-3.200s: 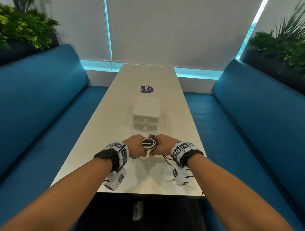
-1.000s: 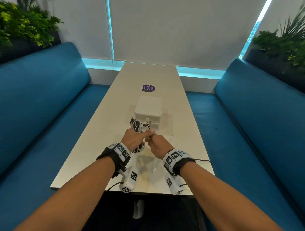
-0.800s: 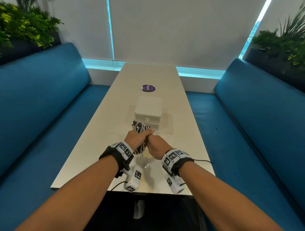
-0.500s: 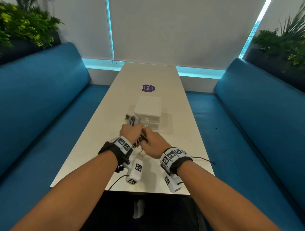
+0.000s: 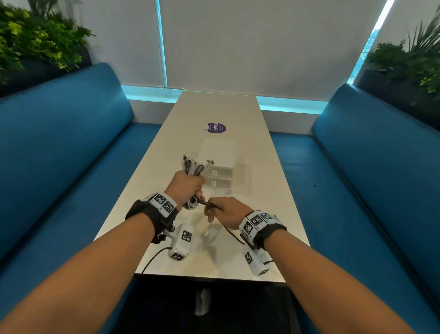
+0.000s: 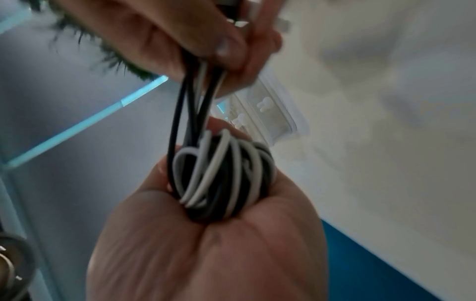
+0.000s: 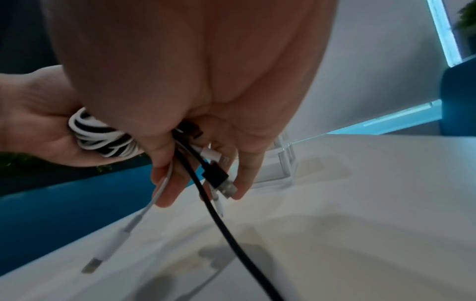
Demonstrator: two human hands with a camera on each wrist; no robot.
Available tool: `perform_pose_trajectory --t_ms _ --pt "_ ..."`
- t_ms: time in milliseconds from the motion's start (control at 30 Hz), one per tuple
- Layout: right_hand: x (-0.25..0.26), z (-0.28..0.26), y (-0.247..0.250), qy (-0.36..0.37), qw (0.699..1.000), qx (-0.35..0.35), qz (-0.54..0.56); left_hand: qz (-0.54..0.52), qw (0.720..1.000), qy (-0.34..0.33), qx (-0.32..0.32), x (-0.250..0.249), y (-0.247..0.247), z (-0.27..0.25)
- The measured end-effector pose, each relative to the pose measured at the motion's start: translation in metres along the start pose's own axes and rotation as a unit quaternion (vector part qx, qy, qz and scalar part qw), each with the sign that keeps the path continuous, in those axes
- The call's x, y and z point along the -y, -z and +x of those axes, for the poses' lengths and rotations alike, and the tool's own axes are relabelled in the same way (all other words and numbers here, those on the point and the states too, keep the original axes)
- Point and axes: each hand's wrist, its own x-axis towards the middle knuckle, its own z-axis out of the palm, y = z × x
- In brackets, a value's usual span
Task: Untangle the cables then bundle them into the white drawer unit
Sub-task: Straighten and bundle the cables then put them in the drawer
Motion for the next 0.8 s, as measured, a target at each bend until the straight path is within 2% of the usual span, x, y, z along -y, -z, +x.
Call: perform_pose_trajectory --t_ms 100,167,333,433,500,667,800 --pt "-0.002 -0.001 0.0 -0.013 0.999 0.024 -0.032 0.154 0.986 -0.044 0.041 0.004 -0.001 0.003" --pt "-0.004 -0.001 -0.001 -0.029 0.999 0.029 -0.029 0.22 0.971 -0.056 0.081 0.008 -0.002 0.002" --pt "-0.01 -0.001 0.009 -0.043 0.999 -0.017 -0.003 0.314 0.934 -0.059 0.16 0.014 0.001 -0.002" --pt "-0.013 0.002 0.014 -0.044 0.999 -0.023 -0.007 0.33 0.92 -0.084 0.195 0.016 -0.001 -0.006" --pt "-0.016 0.003 0.015 -0.046 0.999 -0.023 0.003 0.354 0.909 -0.094 0.199 0.015 -0.002 -0.006" --pt "-0.019 0.0 0.01 -0.057 0.998 -0.027 0.029 0.44 0.873 -0.052 0.202 0.016 -0.002 -0.003" --pt "-0.02 0.001 0.008 -0.073 0.996 -0.012 0.059 0.463 0.865 -0.051 0.187 0.021 -0.008 -0.004"
